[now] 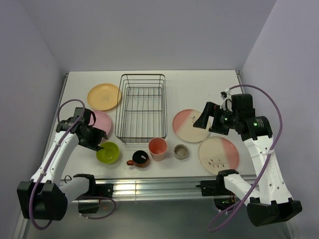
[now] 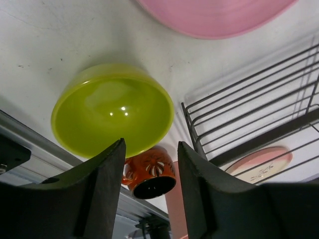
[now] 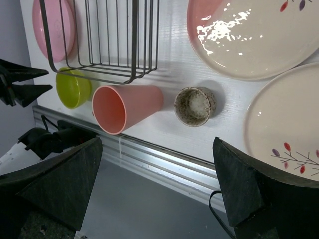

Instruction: Load the mixed dishes into the dish rack

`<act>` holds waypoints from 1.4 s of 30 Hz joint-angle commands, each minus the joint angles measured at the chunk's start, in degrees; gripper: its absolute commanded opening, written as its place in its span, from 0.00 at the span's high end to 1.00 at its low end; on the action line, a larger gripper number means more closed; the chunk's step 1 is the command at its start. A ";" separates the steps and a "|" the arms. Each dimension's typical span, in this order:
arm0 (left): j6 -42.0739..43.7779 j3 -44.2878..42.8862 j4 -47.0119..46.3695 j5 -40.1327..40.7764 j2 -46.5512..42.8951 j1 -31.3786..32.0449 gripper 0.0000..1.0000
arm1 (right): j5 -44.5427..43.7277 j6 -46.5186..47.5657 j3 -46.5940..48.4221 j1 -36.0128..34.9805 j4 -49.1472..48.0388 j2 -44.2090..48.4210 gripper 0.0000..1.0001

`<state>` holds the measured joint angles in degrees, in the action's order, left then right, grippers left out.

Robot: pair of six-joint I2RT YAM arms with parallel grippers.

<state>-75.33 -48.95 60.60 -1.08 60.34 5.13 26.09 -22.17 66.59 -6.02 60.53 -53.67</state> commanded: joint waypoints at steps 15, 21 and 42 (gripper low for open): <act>0.35 -0.18 -5.67 -0.77 11.55 -0.38 0.49 | -2.35 1.87 1.97 -0.92 -0.50 1.73 0.01; 0.80 0.87 -6.89 0.20 13.83 -0.38 0.50 | -3.32 2.05 1.62 -0.92 -0.68 2.08 0.01; 3.62 -2.90 -1.81 4.41 12.36 0.06 1.00 | -2.27 1.87 2.14 -1.89 -1.82 0.59 0.02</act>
<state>-71.92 -48.75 54.92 -1.26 76.27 5.06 23.46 -21.10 66.65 -7.27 60.66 -52.86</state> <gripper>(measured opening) 0.037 0.986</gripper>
